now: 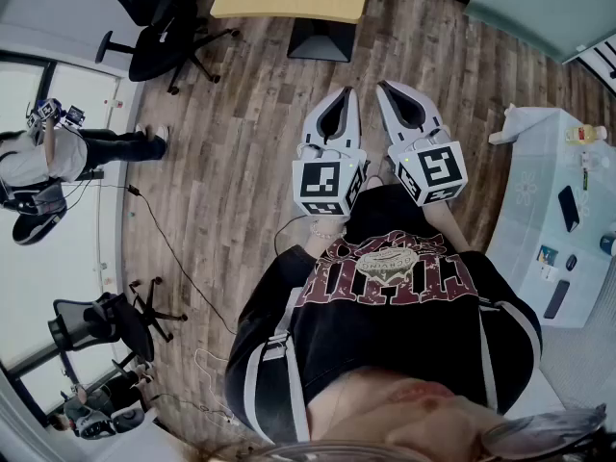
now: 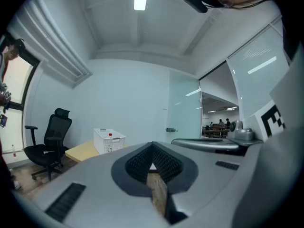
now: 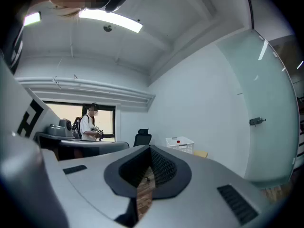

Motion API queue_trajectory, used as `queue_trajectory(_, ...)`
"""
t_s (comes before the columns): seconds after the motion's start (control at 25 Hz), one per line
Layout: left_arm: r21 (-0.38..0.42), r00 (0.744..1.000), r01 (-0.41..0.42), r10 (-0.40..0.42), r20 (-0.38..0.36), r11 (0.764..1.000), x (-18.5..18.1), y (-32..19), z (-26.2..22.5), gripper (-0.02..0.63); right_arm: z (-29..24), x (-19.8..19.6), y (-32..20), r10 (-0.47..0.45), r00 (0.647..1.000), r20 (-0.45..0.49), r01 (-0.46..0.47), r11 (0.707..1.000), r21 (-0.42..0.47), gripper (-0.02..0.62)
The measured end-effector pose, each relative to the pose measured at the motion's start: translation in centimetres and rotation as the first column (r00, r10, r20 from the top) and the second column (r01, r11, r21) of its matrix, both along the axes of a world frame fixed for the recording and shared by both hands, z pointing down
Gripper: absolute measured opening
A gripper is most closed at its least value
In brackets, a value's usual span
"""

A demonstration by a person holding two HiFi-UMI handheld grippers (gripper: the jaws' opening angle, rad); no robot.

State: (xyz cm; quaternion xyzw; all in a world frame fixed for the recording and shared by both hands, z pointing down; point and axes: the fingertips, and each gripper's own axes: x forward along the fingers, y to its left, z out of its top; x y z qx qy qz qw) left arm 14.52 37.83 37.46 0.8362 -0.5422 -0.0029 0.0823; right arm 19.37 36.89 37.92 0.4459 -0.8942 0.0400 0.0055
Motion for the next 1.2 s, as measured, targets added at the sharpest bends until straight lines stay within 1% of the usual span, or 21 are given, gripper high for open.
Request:
queue_trajectory(0.32,-0.003,1.0,0.007,-0.007,-0.004,1.0,0.6,-1.3,0.1,0.046,-0.2,0.4,-1.1,-0.007,1.0,0.01,0.007,1.0,0.013,0.017)
queue_trajectory(0.48,-0.008,1.0,0.014,-0.014,-0.001,1.0,0.6,-1.8,0.4,0.046,0.2,0.5,-1.8,-0.01,1.0,0.01,0.01,1.0,0.005,0.017)
queue_trajectory(0.84,-0.006,0.999,0.037,-0.037,0.004,0.999,-1.0,-4.3,0.5,0.046,0.3,-1.1,-4.3,-0.042,0.999,0.018,0.042,0.999,-0.003,0.017)
queue_trajectory(1.2,-0.009,1.0,0.026,-0.026,0.0,1.0,-3.1,-8.6,0.6,0.046,0.5,-3.4,-8.5,-0.041,0.999,0.013,0.041,0.999,-0.013,0.017)
